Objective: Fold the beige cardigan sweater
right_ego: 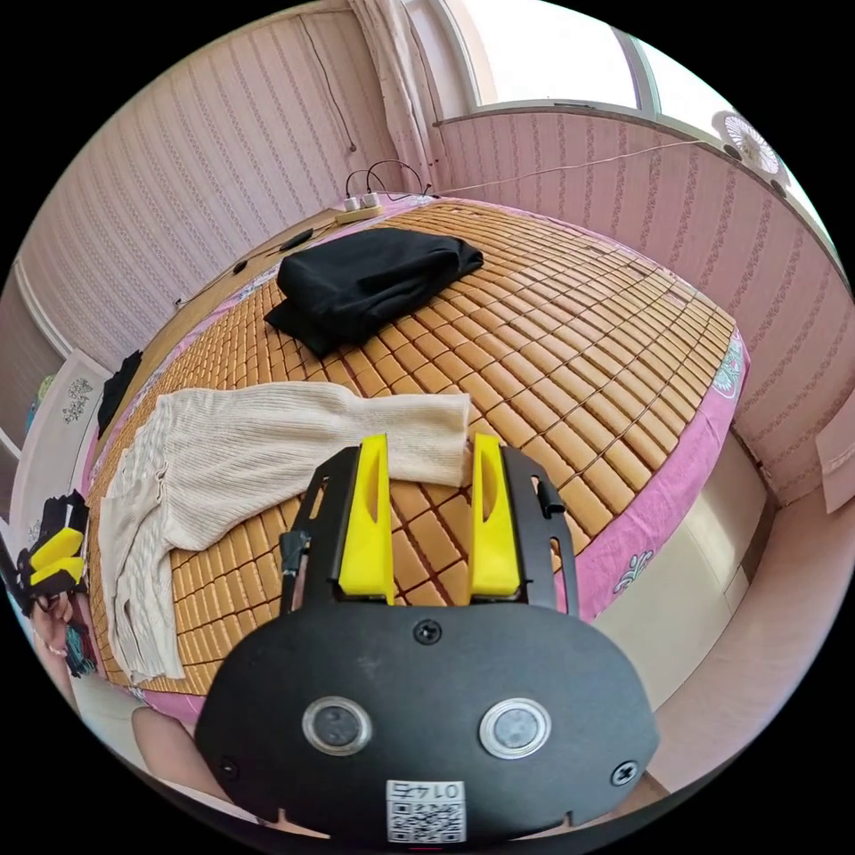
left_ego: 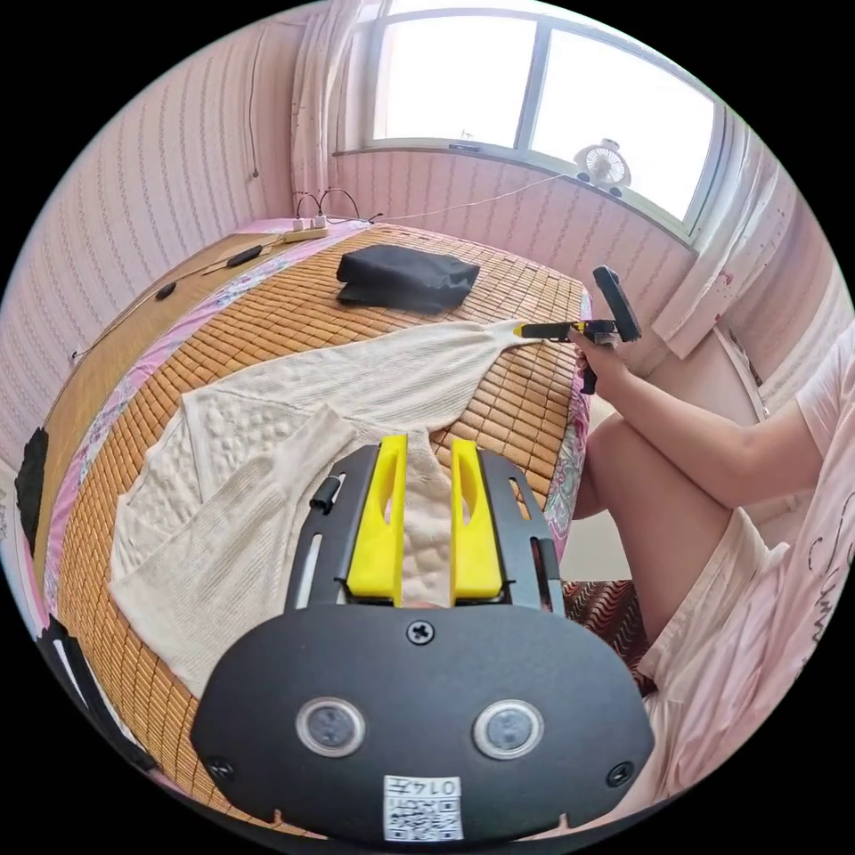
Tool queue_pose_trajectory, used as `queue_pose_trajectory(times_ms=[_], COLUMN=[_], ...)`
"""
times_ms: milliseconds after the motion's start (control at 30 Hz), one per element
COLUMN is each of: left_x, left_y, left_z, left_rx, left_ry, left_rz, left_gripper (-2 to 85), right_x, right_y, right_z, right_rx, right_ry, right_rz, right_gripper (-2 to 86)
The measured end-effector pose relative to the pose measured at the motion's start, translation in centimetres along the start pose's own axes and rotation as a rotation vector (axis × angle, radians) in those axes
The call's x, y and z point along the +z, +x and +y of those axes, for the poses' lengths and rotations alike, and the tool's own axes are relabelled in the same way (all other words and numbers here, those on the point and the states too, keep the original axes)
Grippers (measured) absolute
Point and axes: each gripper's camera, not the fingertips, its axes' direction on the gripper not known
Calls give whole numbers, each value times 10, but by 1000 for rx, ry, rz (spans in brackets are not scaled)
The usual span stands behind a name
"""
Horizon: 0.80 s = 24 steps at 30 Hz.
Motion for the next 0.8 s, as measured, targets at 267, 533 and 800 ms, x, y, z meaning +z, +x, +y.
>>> queue_pose_trajectory(times_ms=[267,533,800], left_x=[118,231,252], left_y=[50,95,83], left_z=[-123,-177,-169], left_rx=[182,280,240], left_ry=[-47,-214,-244], left_rz=[103,86,56], left_gripper=[93,107,33], right_x=[1,2,-2], right_y=[31,73,82], right_z=[-2,-11,-21], right_rx=[-53,69,36], right_ry=[-10,-12,-7], right_rz=[12,-153,-216], right_gripper=[65,25,-1])
